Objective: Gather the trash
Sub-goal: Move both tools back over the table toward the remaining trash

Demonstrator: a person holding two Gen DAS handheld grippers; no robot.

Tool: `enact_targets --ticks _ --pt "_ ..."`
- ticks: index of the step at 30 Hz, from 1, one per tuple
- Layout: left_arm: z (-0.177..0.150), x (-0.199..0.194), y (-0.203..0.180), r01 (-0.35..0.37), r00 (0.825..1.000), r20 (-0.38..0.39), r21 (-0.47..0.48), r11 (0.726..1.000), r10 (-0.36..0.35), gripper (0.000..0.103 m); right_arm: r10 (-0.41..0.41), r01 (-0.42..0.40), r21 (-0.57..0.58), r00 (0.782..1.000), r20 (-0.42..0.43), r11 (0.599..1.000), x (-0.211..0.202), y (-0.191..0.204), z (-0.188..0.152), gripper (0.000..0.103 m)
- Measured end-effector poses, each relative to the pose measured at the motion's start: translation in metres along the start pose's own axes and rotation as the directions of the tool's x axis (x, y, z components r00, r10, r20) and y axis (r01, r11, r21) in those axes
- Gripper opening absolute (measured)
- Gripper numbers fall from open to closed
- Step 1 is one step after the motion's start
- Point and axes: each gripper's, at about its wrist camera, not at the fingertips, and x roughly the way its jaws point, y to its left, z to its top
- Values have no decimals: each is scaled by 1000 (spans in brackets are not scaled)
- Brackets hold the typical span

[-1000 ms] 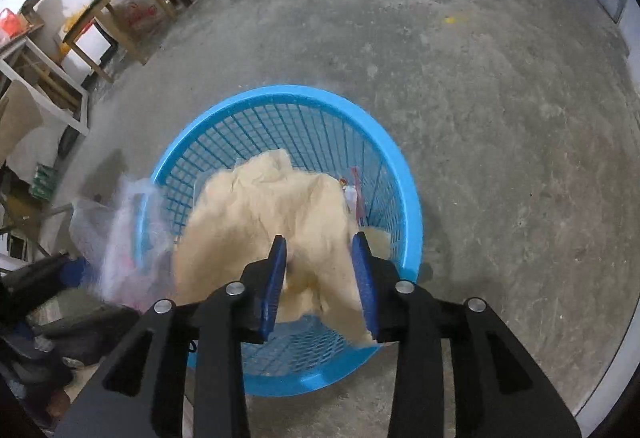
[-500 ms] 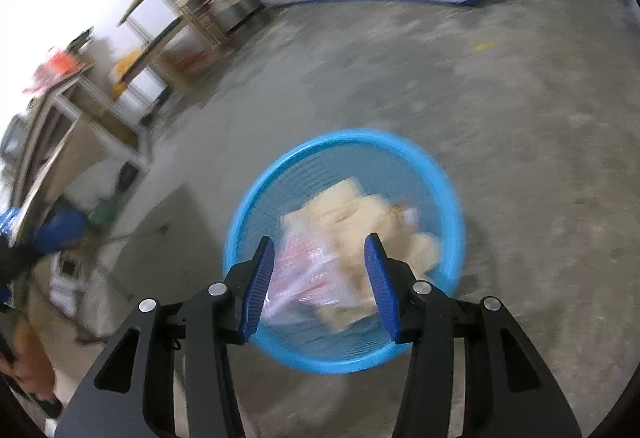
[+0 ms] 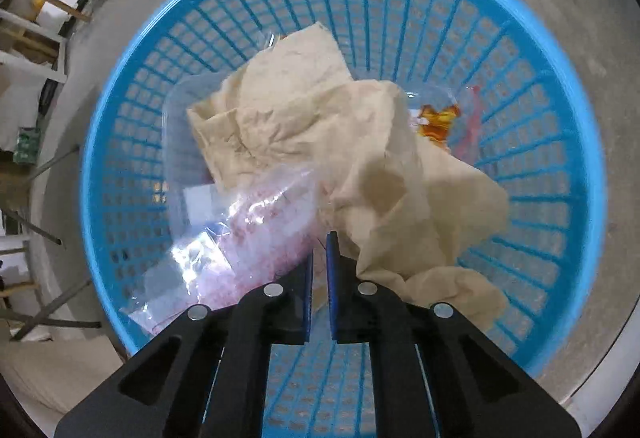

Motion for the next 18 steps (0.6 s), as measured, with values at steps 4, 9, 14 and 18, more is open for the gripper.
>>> enact_targets --ticks 4,9,14,18 --pt "-14 -36 12 -36 998 51 -31 999 37 86 -82 81 -11 996 -33 997 16 10 3 7" --pt "-24 -62 25 -53 992 112 -68 996 60 86 -27 27 53 1000 4 998 -14 6 0 8" --pt "-34 -72 34 -35 987 154 -93 995 49 87 -46 43 32 994 98 999 -68 9 -9 25" --pt "-44 -85 40 -26 982 186 -103 994 44 87 -26 11 85 983 179 996 -108 -2 -17 27"
